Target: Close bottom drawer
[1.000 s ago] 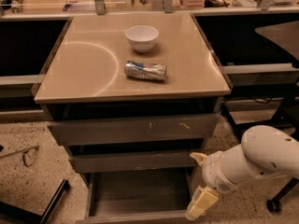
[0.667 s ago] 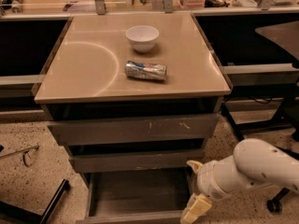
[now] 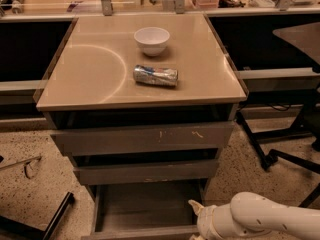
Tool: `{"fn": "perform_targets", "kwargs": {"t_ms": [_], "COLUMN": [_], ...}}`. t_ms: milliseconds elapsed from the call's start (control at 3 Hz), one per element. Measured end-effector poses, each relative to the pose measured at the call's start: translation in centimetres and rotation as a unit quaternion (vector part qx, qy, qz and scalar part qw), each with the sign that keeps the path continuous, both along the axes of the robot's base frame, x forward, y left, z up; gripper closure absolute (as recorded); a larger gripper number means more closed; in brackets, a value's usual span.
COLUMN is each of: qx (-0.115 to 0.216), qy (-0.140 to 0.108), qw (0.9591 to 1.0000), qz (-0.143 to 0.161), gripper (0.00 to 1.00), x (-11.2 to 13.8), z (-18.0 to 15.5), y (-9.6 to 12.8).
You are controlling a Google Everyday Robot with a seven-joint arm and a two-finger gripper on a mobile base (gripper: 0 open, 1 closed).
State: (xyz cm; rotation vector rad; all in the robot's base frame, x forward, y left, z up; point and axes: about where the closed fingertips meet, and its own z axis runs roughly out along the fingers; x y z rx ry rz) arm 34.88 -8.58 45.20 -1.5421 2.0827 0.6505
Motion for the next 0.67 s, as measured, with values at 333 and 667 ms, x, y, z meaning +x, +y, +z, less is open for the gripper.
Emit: {"fn": "perform_targets", "kwargs": {"t_ms": [333, 667], "qx": [-0.001, 0.015], "qy": [-0.001, 0.008], "qw": [1.0, 0.9999], "qz": [0.0, 0.004], "gripper": [0.0, 0.0], "x": [0.0, 0.1], "z": [0.1, -1.3], "y": [0.0, 0.2]}}
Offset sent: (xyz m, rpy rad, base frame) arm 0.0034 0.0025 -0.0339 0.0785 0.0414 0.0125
